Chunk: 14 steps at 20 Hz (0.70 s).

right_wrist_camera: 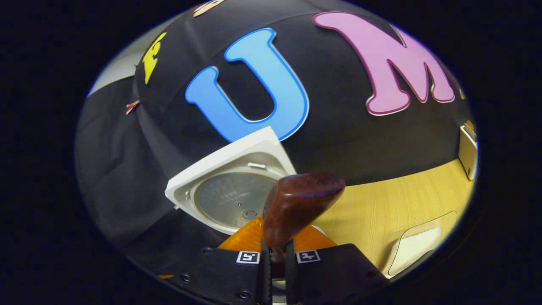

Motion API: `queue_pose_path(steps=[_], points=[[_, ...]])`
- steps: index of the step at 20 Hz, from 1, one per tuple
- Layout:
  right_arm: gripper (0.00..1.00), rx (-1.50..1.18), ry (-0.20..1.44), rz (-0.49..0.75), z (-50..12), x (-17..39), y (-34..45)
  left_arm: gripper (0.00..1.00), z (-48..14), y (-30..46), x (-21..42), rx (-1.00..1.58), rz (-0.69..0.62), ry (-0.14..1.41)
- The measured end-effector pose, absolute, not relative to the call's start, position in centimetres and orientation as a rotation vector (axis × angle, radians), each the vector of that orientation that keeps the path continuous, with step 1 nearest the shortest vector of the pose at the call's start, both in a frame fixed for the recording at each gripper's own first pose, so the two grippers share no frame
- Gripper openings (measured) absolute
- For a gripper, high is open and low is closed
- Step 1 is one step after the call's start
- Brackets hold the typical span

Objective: Close the left gripper, press the button to open the rice cooker; take a wooden spoon from the chopstick holder with the right hand, scoop a spoonful of rice and pour it into the rice cooker, then put the wooden spoon back into the chopstick holder.

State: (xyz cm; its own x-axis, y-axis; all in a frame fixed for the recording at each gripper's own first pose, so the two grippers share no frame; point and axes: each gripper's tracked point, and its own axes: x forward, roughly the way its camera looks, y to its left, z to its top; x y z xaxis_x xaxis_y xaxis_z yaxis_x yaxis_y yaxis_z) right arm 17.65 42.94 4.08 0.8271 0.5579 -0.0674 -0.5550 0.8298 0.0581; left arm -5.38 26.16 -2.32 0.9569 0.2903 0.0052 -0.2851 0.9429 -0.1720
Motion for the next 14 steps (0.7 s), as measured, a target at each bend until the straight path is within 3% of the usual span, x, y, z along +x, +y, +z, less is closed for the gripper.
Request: queue_pose_path(steps=[9, 14], points=[[0.16, -0.566, -0.145, 0.701, -1.0, 15.6, 47.7, 0.96, -3.5, 28.3, -7.2, -0.217, 0.371, -0.03], [0.17, -0.624, -0.148, 0.706, -2.3, 15.8, 48.0, 0.95, -3.6, 29.0, -8.0, -0.231, 0.397, -0.046]])
